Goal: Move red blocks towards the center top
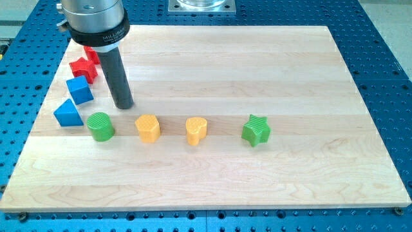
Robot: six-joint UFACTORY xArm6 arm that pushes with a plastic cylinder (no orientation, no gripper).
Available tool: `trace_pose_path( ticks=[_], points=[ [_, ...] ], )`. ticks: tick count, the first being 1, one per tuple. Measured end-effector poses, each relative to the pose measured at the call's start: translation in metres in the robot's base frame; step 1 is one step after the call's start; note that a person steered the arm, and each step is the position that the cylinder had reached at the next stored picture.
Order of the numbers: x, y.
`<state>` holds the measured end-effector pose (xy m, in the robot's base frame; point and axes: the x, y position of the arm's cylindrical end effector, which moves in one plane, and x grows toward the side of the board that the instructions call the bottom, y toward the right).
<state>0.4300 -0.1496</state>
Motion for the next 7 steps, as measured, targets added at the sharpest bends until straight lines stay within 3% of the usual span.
trace_pose_path(
  ticks=[6,7],
  points=[
    [0.017,0.001],
    [0.01,0.042]
  ],
)
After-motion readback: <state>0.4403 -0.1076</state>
